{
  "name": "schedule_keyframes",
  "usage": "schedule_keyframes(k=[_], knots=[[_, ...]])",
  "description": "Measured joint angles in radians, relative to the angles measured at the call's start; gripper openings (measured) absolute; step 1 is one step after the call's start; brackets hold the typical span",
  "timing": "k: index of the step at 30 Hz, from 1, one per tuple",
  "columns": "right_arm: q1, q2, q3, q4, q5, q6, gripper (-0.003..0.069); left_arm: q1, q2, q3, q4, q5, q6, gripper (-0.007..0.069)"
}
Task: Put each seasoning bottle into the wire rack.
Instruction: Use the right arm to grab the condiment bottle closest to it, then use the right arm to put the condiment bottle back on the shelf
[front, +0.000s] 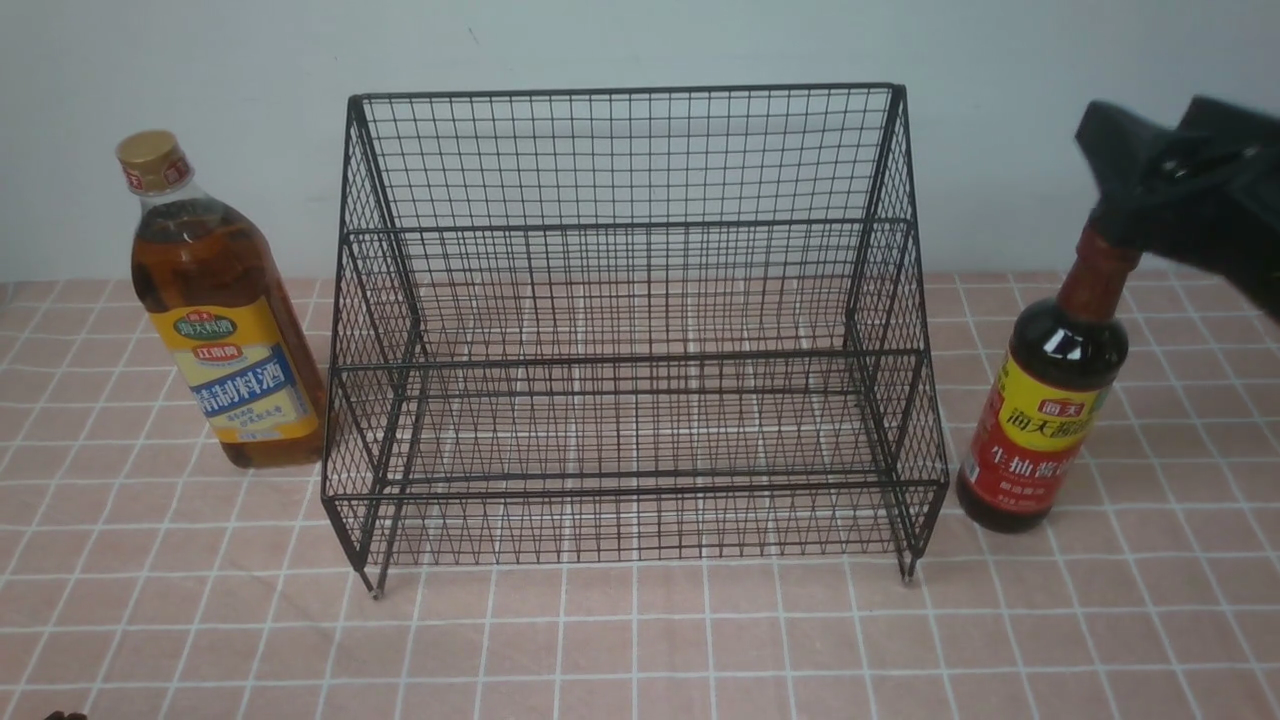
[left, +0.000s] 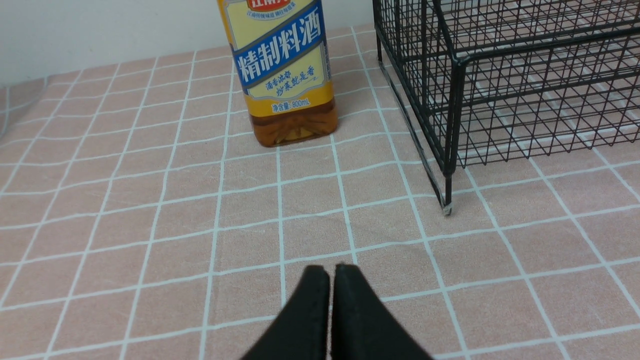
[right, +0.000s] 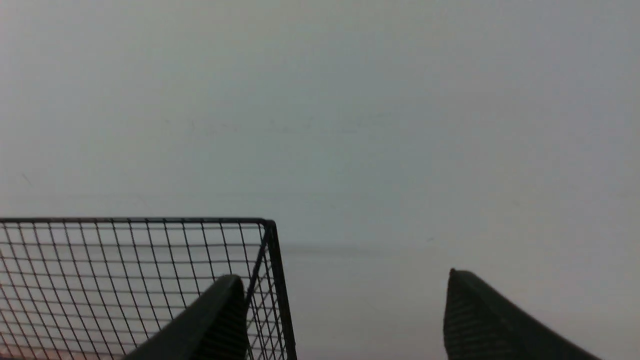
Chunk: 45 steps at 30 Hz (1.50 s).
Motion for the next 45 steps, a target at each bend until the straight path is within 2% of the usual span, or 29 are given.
schedule_keyframes(k=[11,16,17,18,23,28,32,36,40,45], knots=[[0.003,0.11,-0.006,-0.02,0.035,-0.016,0.0486,0.0,0.0,0.0,0.0,0.0,0.0,-0.0007],[0.003,0.143,-0.007,-0.021,0.08,-0.025,0.0379,0.0,0.0,0.0,0.0,0.0,0.0,-0.0007],[0.003,0.152,-0.007,-0.03,0.096,-0.034,0.0289,0.0,0.0,0.0,0.0,0.0,0.0,-0.0007],[0.003,0.152,-0.008,-0.045,0.1,-0.059,0.0267,0.0,0.0,0.0,0.0,0.0,0.0,-0.0007],[0.004,0.091,-0.005,-0.073,0.168,-0.107,0.0269,0.0,0.0,0.0,0.0,0.0,0.0,-0.0007],[0.004,-0.11,-0.047,-0.081,0.272,-0.183,0.0269,0.0,0.0,0.0,0.0,0.0,0.0,-0.0007],[0.013,-0.217,-0.147,-0.101,0.29,-0.121,0.0269,0.0,0.0,0.0,0.0,0.0,0.0,-0.0007],[0.071,-0.241,-0.266,-0.189,0.291,-0.001,0.0269,0.0,0.0,0.0,0.0,0.001,0.0,-0.0007],[0.168,-0.188,-0.364,-0.292,0.29,0.128,0.0269,0.0,0.0,0.0,0.0,0.001,0.0,-0.0007],[0.233,-0.079,-0.436,-0.343,0.269,0.194,0.0269,0.0,0.0,0.0,0.0,0.001,0.0,-0.0007]])
